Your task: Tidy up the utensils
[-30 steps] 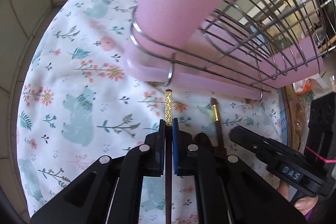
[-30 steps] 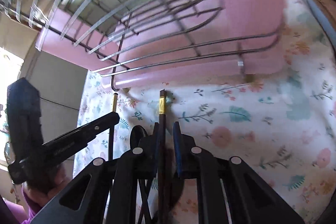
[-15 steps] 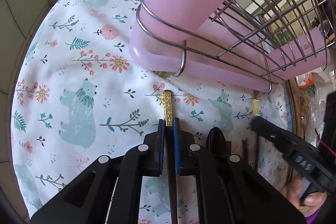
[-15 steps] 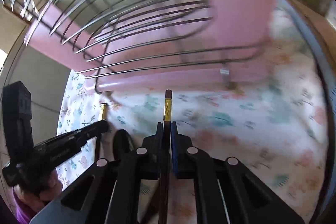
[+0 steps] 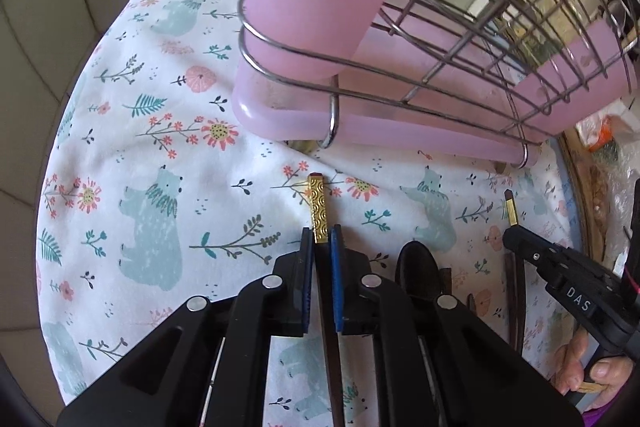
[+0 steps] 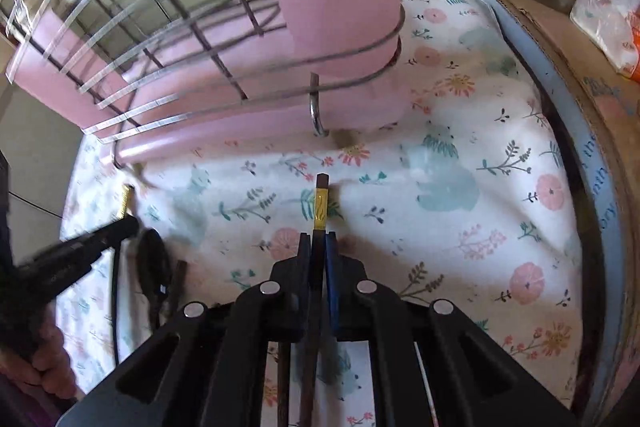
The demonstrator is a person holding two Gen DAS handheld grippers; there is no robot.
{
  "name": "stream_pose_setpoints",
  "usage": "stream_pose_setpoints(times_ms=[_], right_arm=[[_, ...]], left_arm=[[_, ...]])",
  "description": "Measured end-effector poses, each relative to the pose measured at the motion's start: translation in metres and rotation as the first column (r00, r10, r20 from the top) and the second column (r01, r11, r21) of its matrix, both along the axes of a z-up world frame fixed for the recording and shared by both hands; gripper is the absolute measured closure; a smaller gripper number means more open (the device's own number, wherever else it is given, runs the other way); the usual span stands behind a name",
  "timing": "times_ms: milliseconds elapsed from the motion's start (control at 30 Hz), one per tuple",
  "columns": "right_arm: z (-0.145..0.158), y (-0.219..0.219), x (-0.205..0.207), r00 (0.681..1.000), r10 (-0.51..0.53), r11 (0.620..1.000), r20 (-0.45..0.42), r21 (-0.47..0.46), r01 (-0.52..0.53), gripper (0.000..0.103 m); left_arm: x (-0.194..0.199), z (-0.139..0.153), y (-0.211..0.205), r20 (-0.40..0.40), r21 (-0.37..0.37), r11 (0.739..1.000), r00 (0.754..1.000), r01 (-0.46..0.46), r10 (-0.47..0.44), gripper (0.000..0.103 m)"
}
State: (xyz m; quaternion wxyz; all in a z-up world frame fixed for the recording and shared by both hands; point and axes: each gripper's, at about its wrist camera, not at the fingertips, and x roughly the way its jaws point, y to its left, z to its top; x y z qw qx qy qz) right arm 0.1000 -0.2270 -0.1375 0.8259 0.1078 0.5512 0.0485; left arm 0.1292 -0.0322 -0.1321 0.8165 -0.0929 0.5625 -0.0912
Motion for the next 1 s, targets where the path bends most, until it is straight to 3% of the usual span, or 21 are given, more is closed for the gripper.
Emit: stream_pose_setpoints(times_ms=[233, 467, 633, 800, 900, 1000], right_arm=[[0.037, -0.016, -0.012, 0.984, -0.026, 0.999, 0.177, 0.037, 0.02, 0.097], [0.068, -0.033, -0.019, 0.952, -0.064, 0.991, 0.3, 0.132, 0.025, 0.097], [0.088, -0.059, -0.037, 0.921, -0.08, 0.986, 0.38, 0.166, 0.017, 0.097], [0.112, -0.068, -0.05, 0.881, -0.114, 0.981, 0.459, 0.195, 0.025, 0.097], [0.133, -0.071, -0.058, 0.842, -0.121, 0.98, 0.526, 0.198, 0.017, 0.097], [0.162, -0.076, -0.066, 0.788, -0.136, 0.978, 0.6, 0.208, 0.009, 0.097]], left_arm=[[-0.005, 0.011, 0.022, 0.012, -0.114, 0.988, 0.994, -0.103, 0.105, 0.098], [-0.022, 0.063, 0.043, 0.184, -0.164, 0.977, 0.969, -0.133, 0.163, 0.098], [-0.041, 0.104, 0.052, 0.333, -0.165, 0.979, 0.928, -0.115, 0.166, 0.098], [-0.057, 0.131, 0.062, 0.412, -0.208, 0.973, 0.893, -0.102, 0.182, 0.098], [-0.064, 0.154, 0.07, 0.467, -0.232, 0.969, 0.864, -0.087, 0.189, 0.098], [-0.071, 0.181, 0.074, 0.539, -0.253, 0.965, 0.819, -0.067, 0.198, 0.098]])
